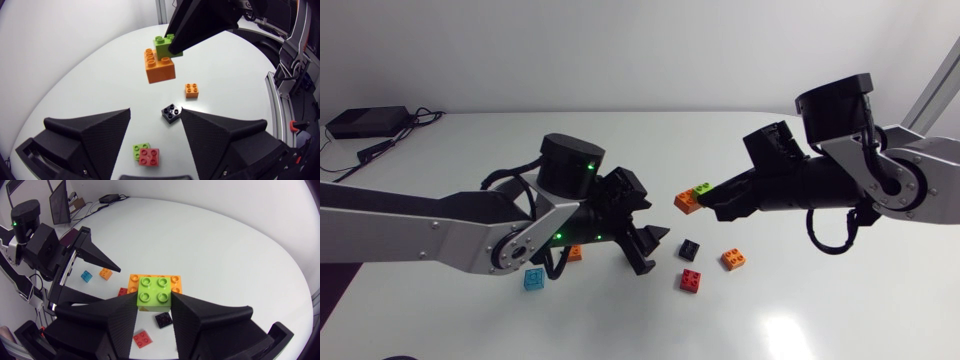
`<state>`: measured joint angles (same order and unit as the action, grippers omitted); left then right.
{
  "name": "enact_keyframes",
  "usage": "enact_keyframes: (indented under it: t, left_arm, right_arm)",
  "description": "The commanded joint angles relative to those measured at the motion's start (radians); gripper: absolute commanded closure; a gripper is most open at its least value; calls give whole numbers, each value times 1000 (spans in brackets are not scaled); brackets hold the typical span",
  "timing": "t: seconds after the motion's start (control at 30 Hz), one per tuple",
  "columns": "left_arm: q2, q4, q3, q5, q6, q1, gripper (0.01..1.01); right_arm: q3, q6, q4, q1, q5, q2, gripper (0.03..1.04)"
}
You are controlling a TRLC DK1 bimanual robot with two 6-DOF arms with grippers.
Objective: Separate the duplo bricks
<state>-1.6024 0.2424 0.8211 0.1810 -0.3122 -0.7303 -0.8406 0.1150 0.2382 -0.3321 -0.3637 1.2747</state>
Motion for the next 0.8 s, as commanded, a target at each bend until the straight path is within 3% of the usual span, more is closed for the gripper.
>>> enact_keyframes:
  t: [0.0, 0.77]
  left_arm:
    - [4, 29, 39, -41, 27, -31, 330]
    - [-54, 78, 95, -110, 30, -80, 302]
  right_arm:
    - [-34, -29, 18, -2, -6, 25, 761]
    - [-57, -38, 42, -41, -35, 40, 761]
